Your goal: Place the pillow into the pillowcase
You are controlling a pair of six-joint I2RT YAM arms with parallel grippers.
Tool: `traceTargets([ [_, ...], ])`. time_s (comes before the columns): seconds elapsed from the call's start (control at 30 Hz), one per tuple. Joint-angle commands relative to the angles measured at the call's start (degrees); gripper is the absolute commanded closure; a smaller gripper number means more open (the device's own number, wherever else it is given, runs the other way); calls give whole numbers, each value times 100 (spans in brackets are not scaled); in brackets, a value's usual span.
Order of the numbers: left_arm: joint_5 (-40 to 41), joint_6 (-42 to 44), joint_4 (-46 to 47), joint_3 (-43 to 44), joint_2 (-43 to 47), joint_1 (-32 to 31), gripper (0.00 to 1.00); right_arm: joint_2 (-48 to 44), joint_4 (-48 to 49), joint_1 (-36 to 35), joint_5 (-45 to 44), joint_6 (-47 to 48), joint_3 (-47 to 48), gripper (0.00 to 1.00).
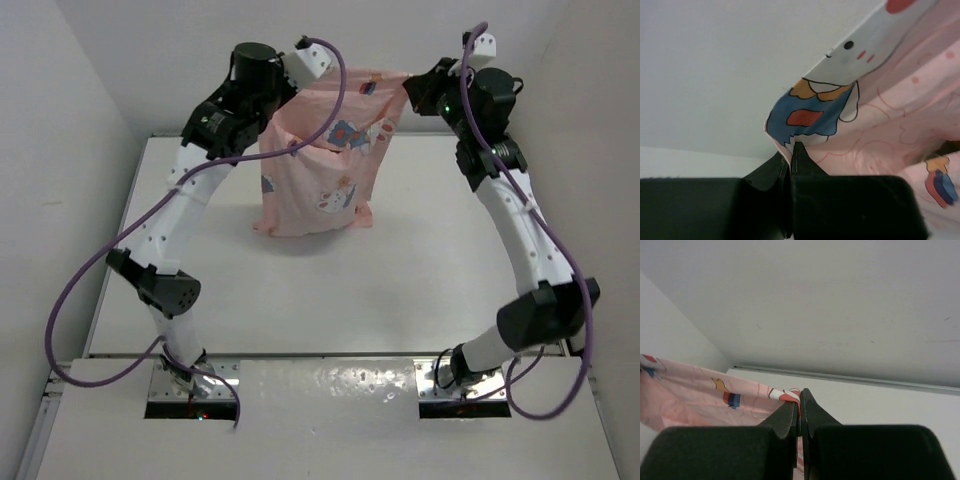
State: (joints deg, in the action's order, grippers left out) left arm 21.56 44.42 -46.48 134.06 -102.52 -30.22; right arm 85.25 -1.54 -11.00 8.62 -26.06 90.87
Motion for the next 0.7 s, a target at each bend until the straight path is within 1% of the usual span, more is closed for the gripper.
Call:
traceTargets([
  [0.0,515,189,1463,-100,-285,165,100,473,1136,423,183,-1169,834,100],
  [0.03,542,172,1701,-82,-495,261,100,918,1199,459,175,-1321,1027,100],
  [0.07,559,163,1895,5,-601,323,100,1175,1235,511,184,-1470,1603,100],
  [0.1,577,120,2332,76,-750,454,100,1456,1235,581,158,-1733,1983,100],
  [0.13,586,84,2563,242,-987,525,100,2059,1226,617,122,-1875,2753,100],
  [0.17,603,23,2800,339,-1120,604,100,2379,1226,652,87,-2006,3178,100],
  [0.2,604,-178,3289,697,-1391,770,100,2695,1218,713,-26,-2278,3661,100],
  [0.23,551,-310,3477,953,-1524,841,100,3273,1209,757,-114,-2437,4545,100],
  [0.27,464,-581,3740,1199,-1647,929,100,3487,1365,862,-193,-2734,4858,100],
  [0.3,341,-680,3847,1558,-1761,947,100,3602,1532,907,-316,-2859,5070,100],
  [0.33,44,-759,3952,1666,-1745,956,100,3543,1673,959,-370,-2939,5003,100],
  [0.37,-185,-916,4006,1780,-1745,956,100,3359,2110,1029,-361,-2835,4767,100],
  [0.4,-370,-970,3971,2008,-1719,956,100,3131,2332,1030,-335,-2703,4425,100],
  [0.43,-668,-1023,3954,2045,-1701,956,100,2894,2473,1030,-335,-2519,3839,100],
  [0.47,-888,-1084,3762,2071,-1675,956,100,2491,2579,1039,-291,-2126,3598,100],
  [0.5,-1056,-1059,3595,2054,-1631,948,100,2322,2589,1030,-213,-1992,3422,100],
  [0.53,-1388,-1050,3350,2002,-1596,948,100,2199,2563,1030,49,-1781,3115,100],
  [0.57,-1583,-989,2755,1940,-1561,948,100,1928,2519,1030,235,-1666,2930,100],
  [0.6,-1733,-927,2488,1644,-1456,939,100,1742,2571,1030,463,-1569,2649,100],
  [0.63,-1908,-901,2225,1363,-1351,939,100,1558,2658,1030,1065,-1429,1863,100],
  [0.67,-1980,-753,1761,1055,-1245,939,100,1356,2903,995,1437,-1184,1403,100],
])
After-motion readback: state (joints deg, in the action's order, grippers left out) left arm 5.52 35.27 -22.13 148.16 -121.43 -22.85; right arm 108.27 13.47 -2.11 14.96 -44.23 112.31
